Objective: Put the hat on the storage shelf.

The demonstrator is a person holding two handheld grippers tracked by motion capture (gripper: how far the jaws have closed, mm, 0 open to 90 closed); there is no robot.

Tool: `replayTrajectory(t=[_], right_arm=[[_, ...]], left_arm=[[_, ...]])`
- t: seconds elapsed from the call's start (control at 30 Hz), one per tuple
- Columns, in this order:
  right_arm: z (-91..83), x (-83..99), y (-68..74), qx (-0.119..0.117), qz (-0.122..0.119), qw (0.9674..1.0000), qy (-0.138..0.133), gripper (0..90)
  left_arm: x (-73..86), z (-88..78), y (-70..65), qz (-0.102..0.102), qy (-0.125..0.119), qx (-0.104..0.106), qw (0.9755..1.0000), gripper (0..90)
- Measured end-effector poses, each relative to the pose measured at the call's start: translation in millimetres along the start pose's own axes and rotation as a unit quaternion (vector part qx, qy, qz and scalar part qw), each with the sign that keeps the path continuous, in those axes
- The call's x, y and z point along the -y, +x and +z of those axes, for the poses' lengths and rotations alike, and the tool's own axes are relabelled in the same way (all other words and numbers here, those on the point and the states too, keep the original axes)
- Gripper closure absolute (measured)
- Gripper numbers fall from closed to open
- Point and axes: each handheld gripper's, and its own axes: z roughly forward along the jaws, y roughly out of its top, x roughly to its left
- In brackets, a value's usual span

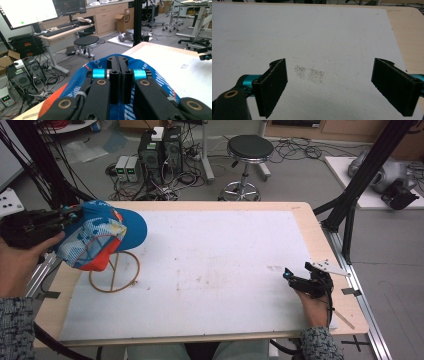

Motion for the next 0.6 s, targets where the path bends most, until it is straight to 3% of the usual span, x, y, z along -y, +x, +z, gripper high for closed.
replayTrajectory(t=[0.33,0.6], right_arm=[[0.5,0.1,-0.1,0.000,-0.001,1.0000,0.001,12.4],[0.6,0.0,0.2,0.000,0.002,1.0000,0.004,12.4]], left_arm=[[16.4,-7.3,17.0,-0.017,-0.012,0.003,0.9998,88.0],[22.8,-9.1,22.2,-0.027,-0.031,0.011,0.9991,86.2]])
